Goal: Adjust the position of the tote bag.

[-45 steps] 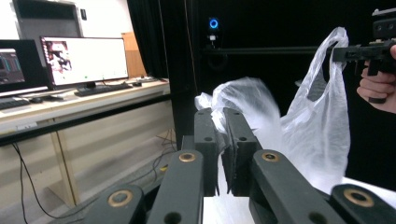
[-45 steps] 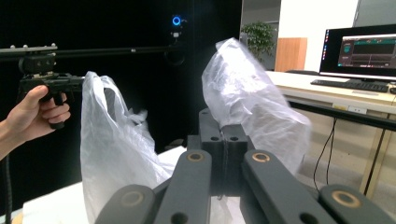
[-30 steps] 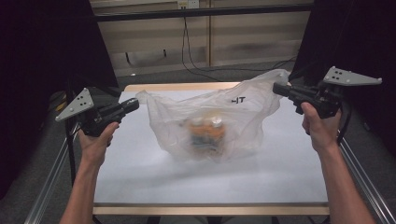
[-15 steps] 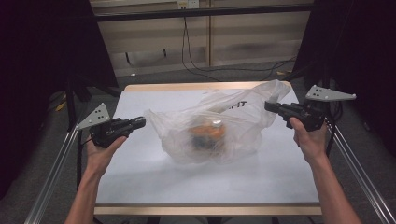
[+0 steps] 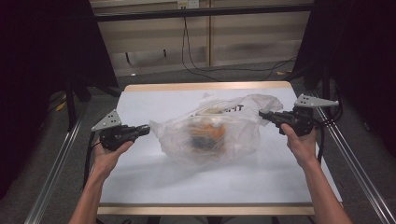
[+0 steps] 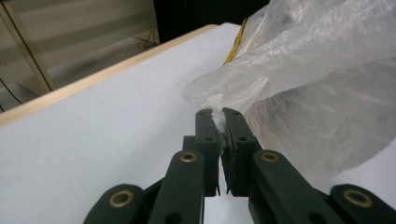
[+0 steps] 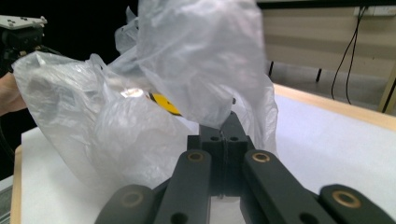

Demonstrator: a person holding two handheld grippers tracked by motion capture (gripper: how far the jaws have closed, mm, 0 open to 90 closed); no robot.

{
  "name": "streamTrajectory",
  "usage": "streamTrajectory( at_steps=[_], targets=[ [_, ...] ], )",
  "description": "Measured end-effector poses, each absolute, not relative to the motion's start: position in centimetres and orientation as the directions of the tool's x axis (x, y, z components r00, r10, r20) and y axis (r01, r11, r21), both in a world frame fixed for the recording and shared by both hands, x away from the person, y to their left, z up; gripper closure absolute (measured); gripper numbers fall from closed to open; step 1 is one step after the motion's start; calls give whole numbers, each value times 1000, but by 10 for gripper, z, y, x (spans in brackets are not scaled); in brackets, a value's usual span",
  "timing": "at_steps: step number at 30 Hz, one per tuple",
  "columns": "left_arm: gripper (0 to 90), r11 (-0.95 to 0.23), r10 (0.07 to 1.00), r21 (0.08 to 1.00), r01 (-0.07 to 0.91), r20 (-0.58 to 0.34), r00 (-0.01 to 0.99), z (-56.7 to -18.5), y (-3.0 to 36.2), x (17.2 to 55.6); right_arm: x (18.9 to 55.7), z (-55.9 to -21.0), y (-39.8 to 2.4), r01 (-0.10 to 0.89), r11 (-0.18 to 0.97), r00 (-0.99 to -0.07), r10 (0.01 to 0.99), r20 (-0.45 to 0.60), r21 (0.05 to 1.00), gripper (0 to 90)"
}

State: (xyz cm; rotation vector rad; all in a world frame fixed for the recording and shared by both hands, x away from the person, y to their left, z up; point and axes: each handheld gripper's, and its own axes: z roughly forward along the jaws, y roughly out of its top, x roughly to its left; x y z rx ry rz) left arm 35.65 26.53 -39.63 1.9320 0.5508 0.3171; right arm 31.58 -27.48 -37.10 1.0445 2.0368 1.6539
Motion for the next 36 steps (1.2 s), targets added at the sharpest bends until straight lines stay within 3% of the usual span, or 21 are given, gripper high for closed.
streamTrajectory(
  at_steps=[16, 31, 36],
  targets=[
    [861, -485, 498, 829, 279, 0, 867, -425, 253, 360, 333, -419, -266, 477, 153, -645, 730, 227, 865, 900],
    [863, -543, 514, 775, 324, 1, 858, -446, 251, 367, 339, -442, -259, 532, 226, -643, 735, 215, 816, 900],
    [864, -619, 540, 695, 366, 39, 840, -462, 254, 371, 342, -460, -258, 583, 295, -630, 753, 191, 758, 900]
  ],
)
